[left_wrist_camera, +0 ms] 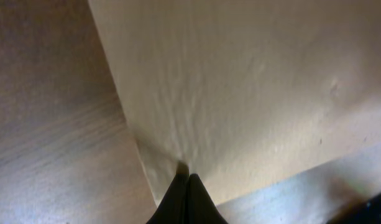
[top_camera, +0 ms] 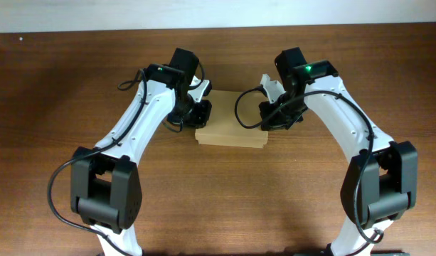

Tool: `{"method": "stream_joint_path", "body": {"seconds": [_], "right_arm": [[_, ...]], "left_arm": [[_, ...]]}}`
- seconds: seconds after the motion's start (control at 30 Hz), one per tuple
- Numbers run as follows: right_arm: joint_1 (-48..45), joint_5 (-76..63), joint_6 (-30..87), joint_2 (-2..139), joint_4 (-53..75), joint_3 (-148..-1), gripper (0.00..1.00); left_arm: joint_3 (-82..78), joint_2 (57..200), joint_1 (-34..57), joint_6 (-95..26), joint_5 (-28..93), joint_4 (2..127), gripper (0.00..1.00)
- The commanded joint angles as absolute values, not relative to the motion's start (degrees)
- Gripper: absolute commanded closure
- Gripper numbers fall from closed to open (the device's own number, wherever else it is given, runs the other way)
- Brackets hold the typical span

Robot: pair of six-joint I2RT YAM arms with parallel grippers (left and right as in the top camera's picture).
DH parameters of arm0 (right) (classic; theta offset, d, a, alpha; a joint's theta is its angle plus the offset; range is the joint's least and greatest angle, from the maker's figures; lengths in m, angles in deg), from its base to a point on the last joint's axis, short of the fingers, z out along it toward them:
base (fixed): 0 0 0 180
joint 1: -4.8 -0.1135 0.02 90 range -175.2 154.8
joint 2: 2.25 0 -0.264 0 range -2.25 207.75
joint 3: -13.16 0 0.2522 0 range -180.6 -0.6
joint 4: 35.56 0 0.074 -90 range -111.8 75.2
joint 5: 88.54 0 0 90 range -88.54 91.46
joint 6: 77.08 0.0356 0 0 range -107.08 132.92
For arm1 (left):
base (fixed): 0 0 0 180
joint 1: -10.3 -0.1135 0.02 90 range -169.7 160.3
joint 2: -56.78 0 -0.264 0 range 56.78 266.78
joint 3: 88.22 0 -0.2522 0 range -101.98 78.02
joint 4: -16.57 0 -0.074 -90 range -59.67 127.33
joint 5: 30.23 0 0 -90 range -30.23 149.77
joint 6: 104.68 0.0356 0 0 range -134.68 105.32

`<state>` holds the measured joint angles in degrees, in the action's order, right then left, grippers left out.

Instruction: Pack container

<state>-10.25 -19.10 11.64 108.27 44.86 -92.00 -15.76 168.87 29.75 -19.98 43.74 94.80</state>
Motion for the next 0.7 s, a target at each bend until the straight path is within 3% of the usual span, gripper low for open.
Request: {"method": "stream_joint_path", "body": {"seconds": [0.0,0.17,0.4,0.67], "right_arm": [[-10.45,-16.85,11.88,105.84,47.59,-98.62,0.96],[-10.45,-4.43,11.90,103.00,56.75,-117.07,0.96],[-7.34,-3.99,12.36,102.24,67.85,-143.05,0.96],[-0.63,-3.86,14.39,100.71,75.50,-161.90,0.96]], "left_arm": [[-23.27,170.23,28.15,-18.86,44.88,99.30,0.98],[-45.35,170.23,24.59,-18.84,52.66,109.42,0.98],[-71.19,170.23,19.58,-18.84,63.91,121.46,0.89],[-79.23,165.92,17.53,-18.86,74.47,126.88,0.88]]}}
